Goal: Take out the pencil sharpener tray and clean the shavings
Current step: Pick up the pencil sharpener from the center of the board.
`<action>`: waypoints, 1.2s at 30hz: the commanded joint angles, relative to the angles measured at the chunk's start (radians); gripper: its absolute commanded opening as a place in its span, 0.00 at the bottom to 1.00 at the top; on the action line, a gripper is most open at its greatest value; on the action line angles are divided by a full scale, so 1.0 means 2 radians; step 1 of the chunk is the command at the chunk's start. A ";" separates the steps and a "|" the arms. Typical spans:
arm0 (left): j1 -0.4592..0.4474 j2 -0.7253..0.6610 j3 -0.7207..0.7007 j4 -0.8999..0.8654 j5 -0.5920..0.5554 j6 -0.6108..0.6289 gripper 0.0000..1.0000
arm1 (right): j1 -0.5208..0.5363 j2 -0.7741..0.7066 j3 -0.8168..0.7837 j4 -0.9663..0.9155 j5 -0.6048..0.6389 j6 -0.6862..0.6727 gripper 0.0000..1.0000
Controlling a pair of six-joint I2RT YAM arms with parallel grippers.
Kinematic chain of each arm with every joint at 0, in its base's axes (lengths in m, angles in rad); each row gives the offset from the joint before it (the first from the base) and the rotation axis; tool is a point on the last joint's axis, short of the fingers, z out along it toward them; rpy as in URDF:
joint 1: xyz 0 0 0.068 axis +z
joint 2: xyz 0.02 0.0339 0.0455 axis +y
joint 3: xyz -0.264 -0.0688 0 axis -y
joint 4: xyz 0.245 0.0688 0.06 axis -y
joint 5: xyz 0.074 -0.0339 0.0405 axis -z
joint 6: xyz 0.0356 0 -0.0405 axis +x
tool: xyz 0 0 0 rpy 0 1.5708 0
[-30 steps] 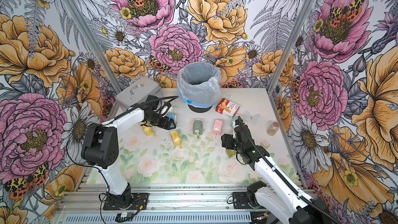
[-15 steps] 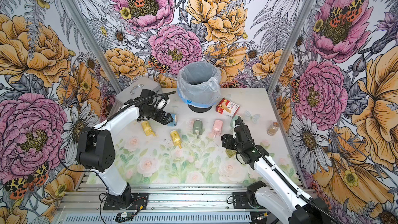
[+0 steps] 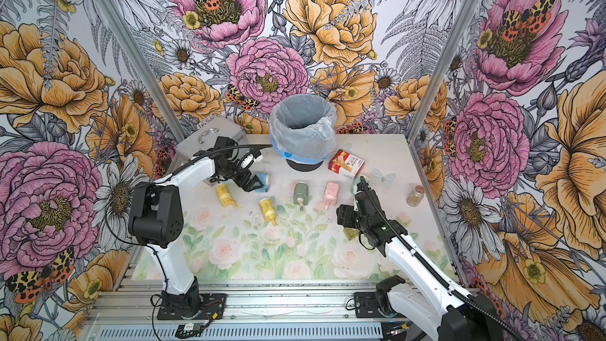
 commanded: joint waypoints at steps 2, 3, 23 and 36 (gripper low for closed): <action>0.010 0.003 0.026 0.001 0.041 0.057 0.99 | -0.003 0.008 0.014 0.013 0.000 0.010 0.76; 0.011 0.006 0.028 -0.003 0.042 0.067 0.99 | -0.003 0.011 0.015 0.012 0.000 0.012 0.76; 0.012 0.089 0.089 -0.083 0.058 0.220 0.99 | -0.003 0.044 0.033 0.010 -0.007 0.030 0.76; 0.012 0.111 0.114 -0.083 0.066 0.247 0.99 | -0.003 0.063 0.044 0.010 -0.008 0.031 0.76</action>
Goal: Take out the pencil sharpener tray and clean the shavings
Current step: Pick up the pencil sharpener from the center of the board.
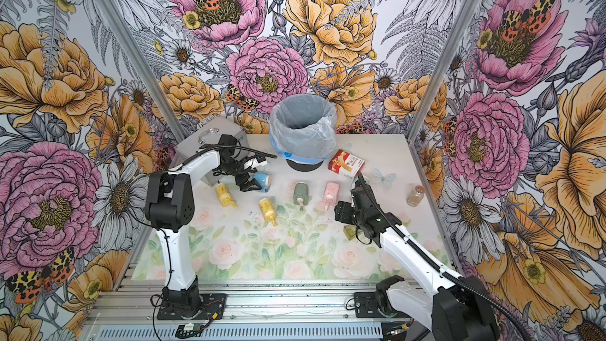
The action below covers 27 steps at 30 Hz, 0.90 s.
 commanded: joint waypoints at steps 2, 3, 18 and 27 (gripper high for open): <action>-0.003 0.011 0.011 -0.002 0.020 0.031 0.99 | -0.003 0.005 0.016 0.011 -0.003 0.005 0.76; -0.003 0.011 0.011 -0.002 0.022 0.032 0.99 | -0.003 0.005 0.016 0.011 -0.003 0.004 0.76; -0.009 0.022 0.016 -0.025 0.034 0.027 0.95 | -0.003 0.023 0.025 0.012 -0.003 0.004 0.75; -0.009 0.011 0.003 -0.033 0.027 0.000 0.74 | -0.003 0.023 0.024 0.017 -0.007 0.001 0.75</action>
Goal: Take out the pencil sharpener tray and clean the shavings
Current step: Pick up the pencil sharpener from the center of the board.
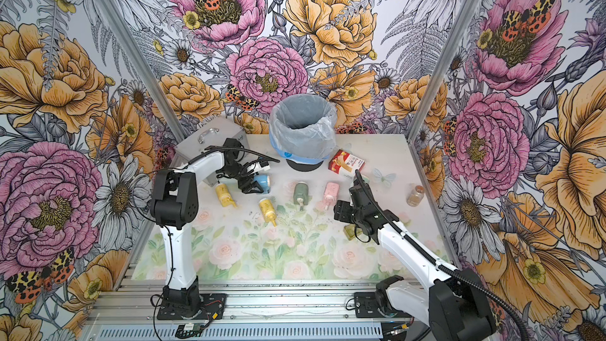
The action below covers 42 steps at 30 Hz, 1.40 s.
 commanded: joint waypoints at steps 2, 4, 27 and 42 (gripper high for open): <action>0.000 -0.011 -0.001 -0.012 0.014 -0.016 0.68 | -0.003 -0.001 0.014 0.017 -0.004 0.001 0.75; -0.001 -0.011 -0.001 -0.013 0.014 -0.023 0.63 | -0.003 -0.005 0.012 0.017 -0.004 0.001 0.75; -0.029 -0.035 0.016 -0.012 -0.038 -0.124 0.19 | -0.003 -0.016 0.007 0.036 -0.019 0.003 0.75; -0.048 -0.068 0.017 0.007 -0.103 -0.161 0.00 | -0.003 -0.031 0.006 0.036 -0.023 0.001 0.75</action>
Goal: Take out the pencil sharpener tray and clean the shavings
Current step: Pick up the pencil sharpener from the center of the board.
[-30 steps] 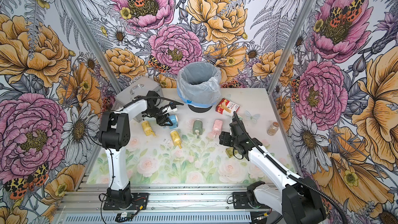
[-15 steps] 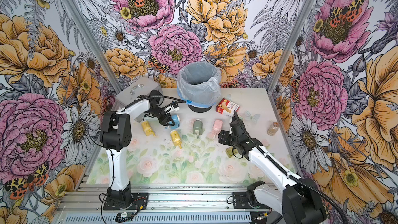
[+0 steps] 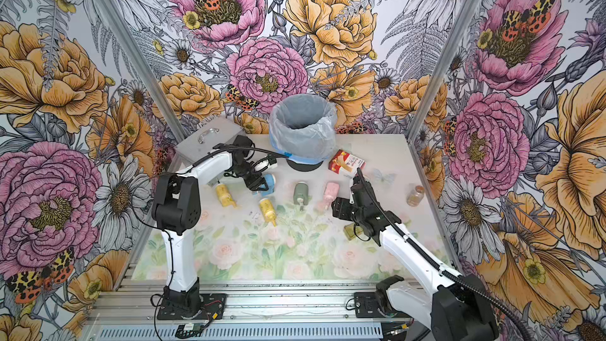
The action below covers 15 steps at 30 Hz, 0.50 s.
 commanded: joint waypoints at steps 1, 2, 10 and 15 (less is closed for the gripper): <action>0.003 -0.037 0.013 0.011 -0.002 -0.029 0.00 | -0.003 -0.013 0.006 0.011 -0.004 0.001 0.75; 0.003 -0.040 0.016 0.011 -0.001 -0.038 0.00 | -0.003 -0.015 0.006 0.010 -0.004 0.001 0.75; -0.008 -0.086 0.010 0.011 0.002 -0.090 0.00 | -0.003 -0.022 0.006 0.010 -0.004 -0.002 0.75; -0.028 -0.128 -0.012 0.012 -0.011 -0.092 0.00 | -0.003 -0.027 0.004 0.010 -0.002 -0.004 0.75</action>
